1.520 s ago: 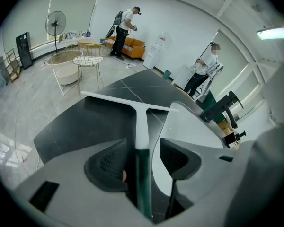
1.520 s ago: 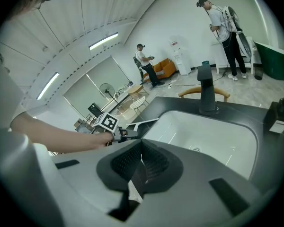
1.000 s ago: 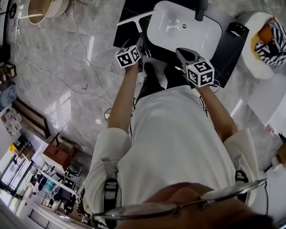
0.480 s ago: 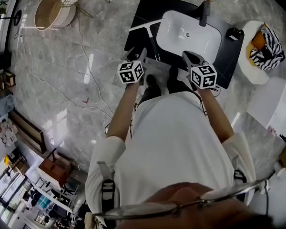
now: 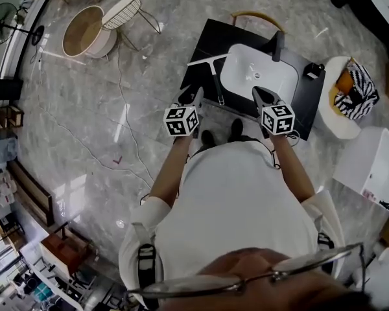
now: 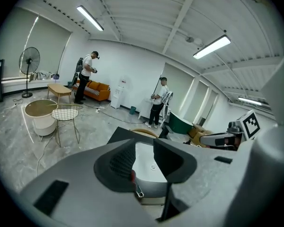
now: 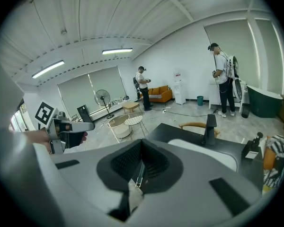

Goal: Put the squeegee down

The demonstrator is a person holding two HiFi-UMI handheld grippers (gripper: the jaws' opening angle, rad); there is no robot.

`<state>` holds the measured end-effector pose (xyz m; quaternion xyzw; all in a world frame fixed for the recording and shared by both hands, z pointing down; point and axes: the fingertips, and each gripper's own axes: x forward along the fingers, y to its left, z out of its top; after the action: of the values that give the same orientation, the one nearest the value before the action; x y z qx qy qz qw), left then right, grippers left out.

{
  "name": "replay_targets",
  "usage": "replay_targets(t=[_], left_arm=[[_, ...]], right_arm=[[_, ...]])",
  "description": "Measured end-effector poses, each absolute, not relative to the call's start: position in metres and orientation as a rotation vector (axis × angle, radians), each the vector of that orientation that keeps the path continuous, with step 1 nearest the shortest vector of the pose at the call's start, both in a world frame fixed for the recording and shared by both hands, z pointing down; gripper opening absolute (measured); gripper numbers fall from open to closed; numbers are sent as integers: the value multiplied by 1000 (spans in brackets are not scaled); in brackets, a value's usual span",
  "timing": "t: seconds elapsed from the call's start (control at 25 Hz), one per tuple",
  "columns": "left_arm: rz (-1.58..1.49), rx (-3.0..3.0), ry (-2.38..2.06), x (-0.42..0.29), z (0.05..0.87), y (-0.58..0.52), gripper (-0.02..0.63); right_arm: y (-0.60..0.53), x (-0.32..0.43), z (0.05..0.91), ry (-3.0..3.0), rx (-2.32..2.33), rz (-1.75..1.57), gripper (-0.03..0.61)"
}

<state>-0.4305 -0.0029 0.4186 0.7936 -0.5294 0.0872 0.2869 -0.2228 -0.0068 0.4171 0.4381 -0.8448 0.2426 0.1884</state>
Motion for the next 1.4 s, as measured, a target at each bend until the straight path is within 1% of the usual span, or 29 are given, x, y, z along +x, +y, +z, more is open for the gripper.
replay_targets(t=[0.32,0.52,0.72,1.0,1.4], left_arm=[[198,2229,-1383,-429,382,16,115],[224,2322,-1396,-437,356,26,73],[184,2343,-1421,-436,334,33,6],[148,2370,-1423,-433,320,41,5],[187,2366,-1456,-439,324,49,5]], right_arm=[[-4,-228,374,-2440,1232,557,5],[1,-242,352,-2499,1237,552,5],[5,-241,337,-2533,1229,509,5],[12,-241,322,-2595,1211,419,5],[19,-245,323,-2583,1204,443,5]])
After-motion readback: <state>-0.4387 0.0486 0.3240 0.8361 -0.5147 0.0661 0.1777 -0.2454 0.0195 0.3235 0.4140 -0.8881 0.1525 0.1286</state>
